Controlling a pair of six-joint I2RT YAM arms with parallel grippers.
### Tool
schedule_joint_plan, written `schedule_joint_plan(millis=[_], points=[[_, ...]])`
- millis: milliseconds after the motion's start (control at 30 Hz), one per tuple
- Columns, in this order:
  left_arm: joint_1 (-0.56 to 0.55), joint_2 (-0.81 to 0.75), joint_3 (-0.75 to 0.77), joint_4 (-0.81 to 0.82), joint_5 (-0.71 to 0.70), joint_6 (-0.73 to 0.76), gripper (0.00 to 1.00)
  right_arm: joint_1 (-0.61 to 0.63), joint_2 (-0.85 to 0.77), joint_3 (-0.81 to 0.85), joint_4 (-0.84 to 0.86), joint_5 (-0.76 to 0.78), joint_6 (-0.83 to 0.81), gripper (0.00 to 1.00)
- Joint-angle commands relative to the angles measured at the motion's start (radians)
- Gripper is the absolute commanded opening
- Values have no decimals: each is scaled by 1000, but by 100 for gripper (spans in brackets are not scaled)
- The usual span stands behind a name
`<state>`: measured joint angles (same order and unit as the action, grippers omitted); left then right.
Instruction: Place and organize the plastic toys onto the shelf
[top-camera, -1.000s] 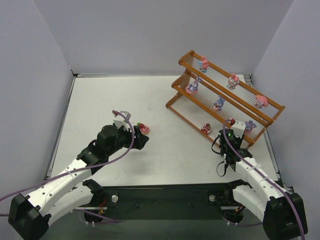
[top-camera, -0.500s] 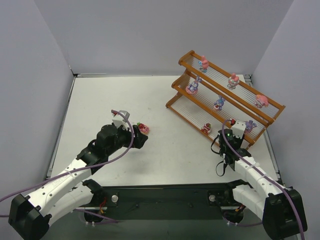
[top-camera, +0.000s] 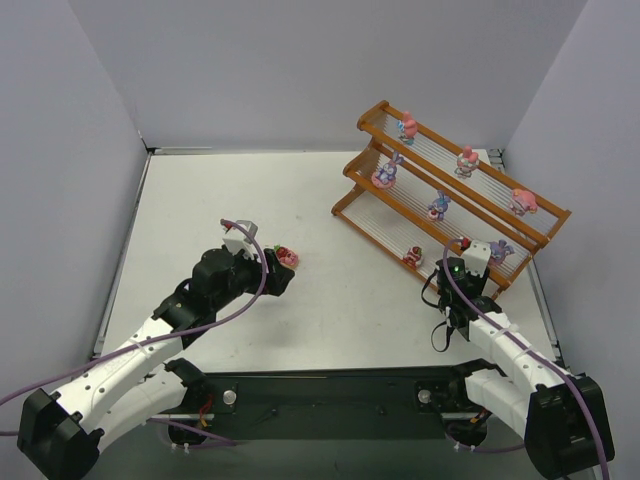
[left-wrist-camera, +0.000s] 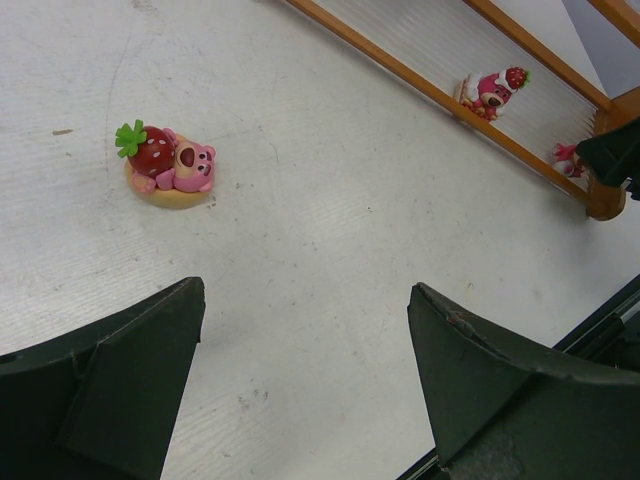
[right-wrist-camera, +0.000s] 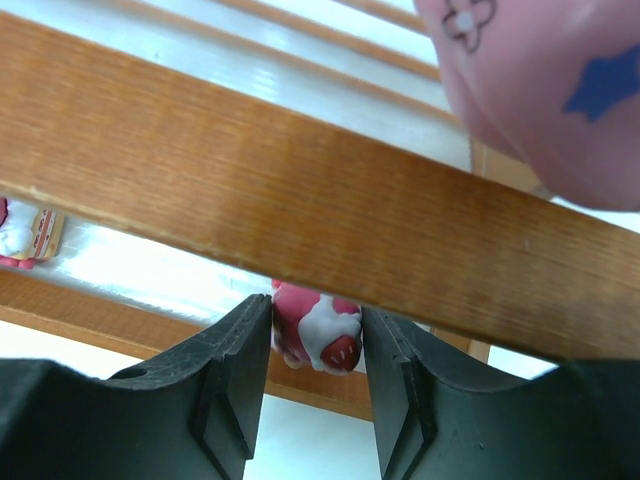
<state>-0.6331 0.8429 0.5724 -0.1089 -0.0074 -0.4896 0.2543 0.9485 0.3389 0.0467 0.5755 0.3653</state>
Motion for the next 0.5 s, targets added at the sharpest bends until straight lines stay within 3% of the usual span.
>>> schedule_joint_plan(millis=[0, 467], points=[[6, -19, 3, 37, -8, 8, 93, -7, 4, -6, -2, 0, 3, 42], [6, -21, 4, 31, -9, 9, 93, -6, -27, -6, -18, 24, 11, 44]])
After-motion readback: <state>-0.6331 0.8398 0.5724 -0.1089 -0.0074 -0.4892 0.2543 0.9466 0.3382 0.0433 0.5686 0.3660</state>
